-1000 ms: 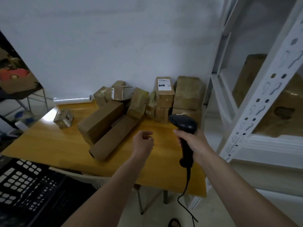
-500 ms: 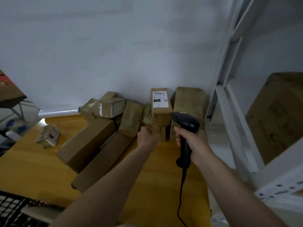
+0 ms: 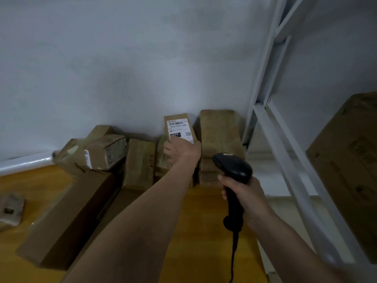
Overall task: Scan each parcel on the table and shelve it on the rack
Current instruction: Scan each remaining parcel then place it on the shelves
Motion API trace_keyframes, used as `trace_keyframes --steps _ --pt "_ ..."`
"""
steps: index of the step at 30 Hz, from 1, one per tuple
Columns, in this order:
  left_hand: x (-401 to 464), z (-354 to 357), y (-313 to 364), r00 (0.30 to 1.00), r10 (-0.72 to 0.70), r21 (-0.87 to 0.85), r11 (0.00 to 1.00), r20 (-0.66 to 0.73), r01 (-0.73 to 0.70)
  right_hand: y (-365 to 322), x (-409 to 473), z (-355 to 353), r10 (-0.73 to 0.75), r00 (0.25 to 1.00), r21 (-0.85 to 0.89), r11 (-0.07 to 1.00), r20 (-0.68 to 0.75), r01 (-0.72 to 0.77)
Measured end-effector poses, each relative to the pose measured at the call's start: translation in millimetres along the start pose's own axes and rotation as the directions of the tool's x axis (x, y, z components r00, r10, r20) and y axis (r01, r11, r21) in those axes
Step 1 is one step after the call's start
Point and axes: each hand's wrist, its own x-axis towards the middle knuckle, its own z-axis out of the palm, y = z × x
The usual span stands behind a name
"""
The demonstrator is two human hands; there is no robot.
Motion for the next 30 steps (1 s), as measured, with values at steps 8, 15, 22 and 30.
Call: trace_keyframes --steps 8,15,22,30 --pt "19.7 22.2 -8.7 1.000 0.002 0.095 0.995 -0.027 0.001 8.6 11.8 7.9 0.056 0.997 0.036 0.998 -0.048 -0.055" --pt "38.6 -4.4 -26.1 0.993 -0.122 0.102 0.987 0.006 0.120 10.9 16.3 20.4 0.047 0.999 -0.008 0.999 -0.028 -0.047" --pt "31.3 -43.1 -51.6 0.998 -0.059 -0.141 0.988 0.023 0.062 5.3 5.9 47.9 0.028 0.998 -0.057 0.998 0.051 -0.025" --pt "-8.8 -79.4 -98.5 0.900 0.256 -0.278 0.890 -0.352 -0.362 -26.8 -42.0 102.9 -0.176 0.953 -0.108 0.972 0.246 0.208"
